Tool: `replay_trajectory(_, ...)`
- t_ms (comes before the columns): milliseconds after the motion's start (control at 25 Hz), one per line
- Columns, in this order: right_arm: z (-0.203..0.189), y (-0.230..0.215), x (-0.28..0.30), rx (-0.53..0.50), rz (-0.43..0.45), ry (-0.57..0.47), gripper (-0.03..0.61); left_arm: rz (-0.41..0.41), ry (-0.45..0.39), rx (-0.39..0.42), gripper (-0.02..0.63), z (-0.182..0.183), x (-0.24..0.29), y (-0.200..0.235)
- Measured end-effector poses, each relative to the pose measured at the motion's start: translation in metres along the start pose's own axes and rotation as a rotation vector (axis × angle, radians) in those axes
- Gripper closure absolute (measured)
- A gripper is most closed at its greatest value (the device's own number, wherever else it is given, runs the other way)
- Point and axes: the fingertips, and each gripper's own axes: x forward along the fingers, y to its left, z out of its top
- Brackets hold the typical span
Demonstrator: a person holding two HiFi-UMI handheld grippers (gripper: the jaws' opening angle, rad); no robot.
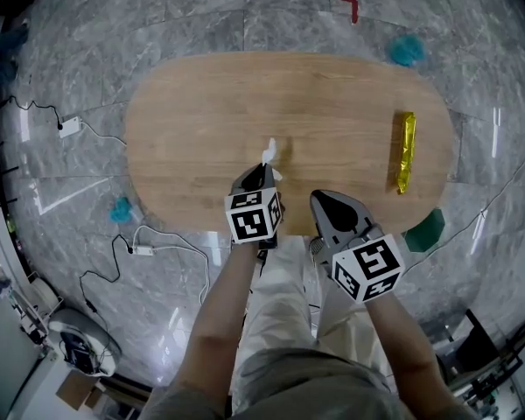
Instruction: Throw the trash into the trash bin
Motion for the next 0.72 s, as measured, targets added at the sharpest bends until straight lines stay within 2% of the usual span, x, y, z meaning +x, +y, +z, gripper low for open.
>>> replay_trajectory(720, 0.029, 0.011, -0.059, -0.027, -0.051, -0.058, 0.569, -0.078, -0.040, 0.039, 0.583, 0.030, -0.071, -0.061)
